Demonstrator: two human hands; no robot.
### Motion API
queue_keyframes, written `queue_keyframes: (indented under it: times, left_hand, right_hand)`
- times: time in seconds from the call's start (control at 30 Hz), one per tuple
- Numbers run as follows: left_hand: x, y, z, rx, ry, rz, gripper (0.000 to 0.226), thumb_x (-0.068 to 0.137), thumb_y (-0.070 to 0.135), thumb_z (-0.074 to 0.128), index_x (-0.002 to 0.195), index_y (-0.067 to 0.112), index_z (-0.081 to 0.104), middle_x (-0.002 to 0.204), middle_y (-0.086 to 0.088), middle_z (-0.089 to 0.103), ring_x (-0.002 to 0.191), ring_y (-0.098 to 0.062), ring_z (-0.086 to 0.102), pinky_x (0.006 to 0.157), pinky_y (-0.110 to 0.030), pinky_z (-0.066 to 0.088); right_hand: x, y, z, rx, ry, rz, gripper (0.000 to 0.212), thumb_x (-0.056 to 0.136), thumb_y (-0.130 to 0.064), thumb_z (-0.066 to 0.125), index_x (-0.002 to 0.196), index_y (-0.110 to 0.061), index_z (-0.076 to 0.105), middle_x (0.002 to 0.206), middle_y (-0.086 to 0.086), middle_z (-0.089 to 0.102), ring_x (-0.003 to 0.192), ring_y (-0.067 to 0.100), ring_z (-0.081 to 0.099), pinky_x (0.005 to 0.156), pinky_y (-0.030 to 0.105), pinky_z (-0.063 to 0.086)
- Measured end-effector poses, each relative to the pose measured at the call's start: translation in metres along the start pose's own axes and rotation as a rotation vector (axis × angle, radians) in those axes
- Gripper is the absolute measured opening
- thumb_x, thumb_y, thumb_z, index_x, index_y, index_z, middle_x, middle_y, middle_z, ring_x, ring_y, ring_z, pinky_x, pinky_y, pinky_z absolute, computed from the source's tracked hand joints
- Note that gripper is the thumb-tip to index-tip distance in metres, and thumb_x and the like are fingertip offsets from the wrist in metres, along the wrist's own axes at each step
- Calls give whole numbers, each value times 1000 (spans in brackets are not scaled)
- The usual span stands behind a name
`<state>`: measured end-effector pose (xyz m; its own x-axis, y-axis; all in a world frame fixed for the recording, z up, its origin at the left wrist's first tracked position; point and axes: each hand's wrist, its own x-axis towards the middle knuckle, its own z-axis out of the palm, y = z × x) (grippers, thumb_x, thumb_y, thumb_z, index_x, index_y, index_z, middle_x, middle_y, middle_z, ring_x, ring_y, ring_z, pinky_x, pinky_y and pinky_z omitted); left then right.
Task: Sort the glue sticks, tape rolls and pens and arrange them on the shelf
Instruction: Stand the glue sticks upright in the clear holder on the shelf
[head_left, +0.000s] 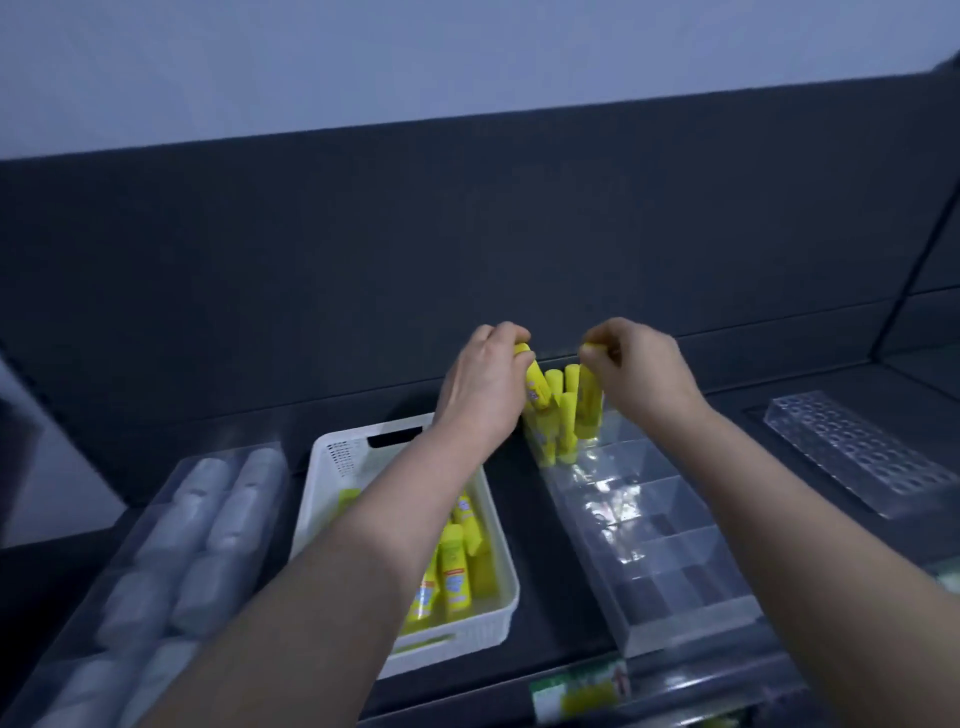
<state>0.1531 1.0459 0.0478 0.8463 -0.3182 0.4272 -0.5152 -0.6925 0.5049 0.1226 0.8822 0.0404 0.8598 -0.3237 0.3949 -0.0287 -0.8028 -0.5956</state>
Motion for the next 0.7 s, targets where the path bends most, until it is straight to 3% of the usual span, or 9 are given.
queue_keyframes:
  times: [0.17, 0.5, 0.7]
  left_hand:
    - [27, 35, 50, 37, -61, 8, 29, 99, 25, 50, 125, 18, 57, 123, -4, 56, 116, -22, 51, 94, -33, 41]
    - [44, 40, 116, 290, -259, -33, 29, 99, 18, 49, 127, 14, 56, 122, -8, 56, 116, -26, 51, 88, -36, 43]
    - [39, 35, 130, 364, -325, -26, 23, 99, 14, 44, 115, 11, 61, 115, -7, 55, 106, -27, 54, 81, -40, 48]
  right_hand:
    - [15, 48, -28, -27, 5, -27, 24, 87, -25, 64, 110, -18, 65, 100, 2, 57, 97, 25, 59, 84, 33, 45]
    - [33, 94, -22, -14, -134, -219, 26, 89, -25, 62, 114, -21, 65, 106, 0, 63, 99, 21, 60, 86, 34, 47]
    - [40, 104, -12, 3, -197, -264, 28, 90, -20, 60, 118, -19, 64, 107, 2, 63, 101, 24, 60, 88, 39, 48]
